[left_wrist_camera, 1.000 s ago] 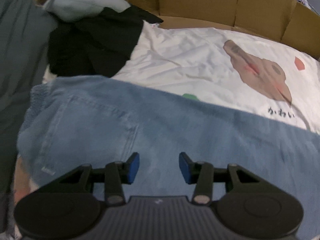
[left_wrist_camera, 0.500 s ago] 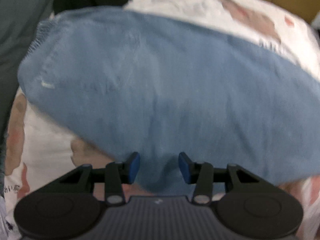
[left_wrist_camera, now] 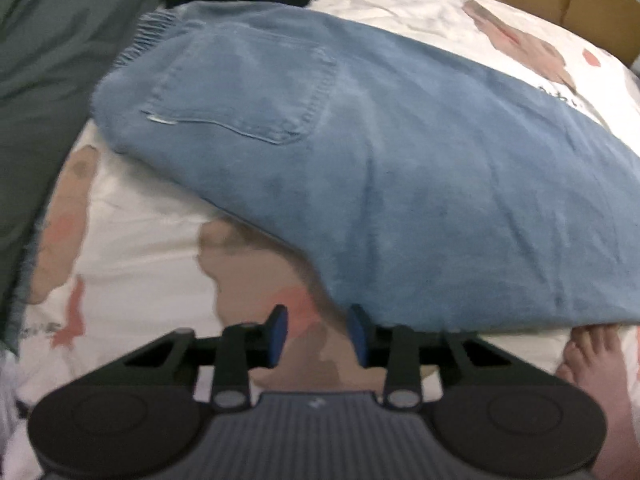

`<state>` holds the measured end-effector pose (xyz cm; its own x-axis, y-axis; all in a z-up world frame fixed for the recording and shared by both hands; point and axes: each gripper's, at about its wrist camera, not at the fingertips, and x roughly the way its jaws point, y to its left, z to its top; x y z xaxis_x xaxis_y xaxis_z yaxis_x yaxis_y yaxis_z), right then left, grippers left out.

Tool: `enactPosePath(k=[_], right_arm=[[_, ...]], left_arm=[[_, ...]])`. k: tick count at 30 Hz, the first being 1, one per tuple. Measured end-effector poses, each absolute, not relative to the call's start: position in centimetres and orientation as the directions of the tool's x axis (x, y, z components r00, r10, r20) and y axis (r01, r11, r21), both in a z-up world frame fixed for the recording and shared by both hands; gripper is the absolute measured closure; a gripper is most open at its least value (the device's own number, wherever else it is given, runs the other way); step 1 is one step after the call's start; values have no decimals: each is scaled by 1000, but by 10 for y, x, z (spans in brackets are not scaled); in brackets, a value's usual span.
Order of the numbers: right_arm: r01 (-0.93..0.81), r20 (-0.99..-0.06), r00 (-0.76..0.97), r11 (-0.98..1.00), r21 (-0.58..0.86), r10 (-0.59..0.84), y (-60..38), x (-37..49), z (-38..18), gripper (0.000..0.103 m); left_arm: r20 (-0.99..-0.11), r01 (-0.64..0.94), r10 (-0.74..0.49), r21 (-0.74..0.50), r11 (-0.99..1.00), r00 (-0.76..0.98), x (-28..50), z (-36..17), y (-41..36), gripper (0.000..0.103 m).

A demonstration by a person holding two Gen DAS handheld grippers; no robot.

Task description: Fold clothes

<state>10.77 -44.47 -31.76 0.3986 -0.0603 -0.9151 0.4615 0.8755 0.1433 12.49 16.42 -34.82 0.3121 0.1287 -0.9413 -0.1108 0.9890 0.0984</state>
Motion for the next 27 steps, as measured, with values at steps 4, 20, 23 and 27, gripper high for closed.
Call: enactPosePath(k=[4,20,23,27], right_arm=[[480,-917,395,862,166,-44,-448,98,-326,67],[519,-940,324,851,80,-109,-451,70,-336,67],[518,-947,303,853,69,-108,-450,66,-340,67],[516,-953,281,855,54,-109,-449,68,-343,67]], left_arm=[[-920,-152,166,118,981,355,131,-338,177,73],[-858,-281,320,217,935,401,235,-325,263,72],[-852,-290,328,220,931,409,251,-327,277,72],[-859,-333,329,201,921,392,268,-340,299,83]])
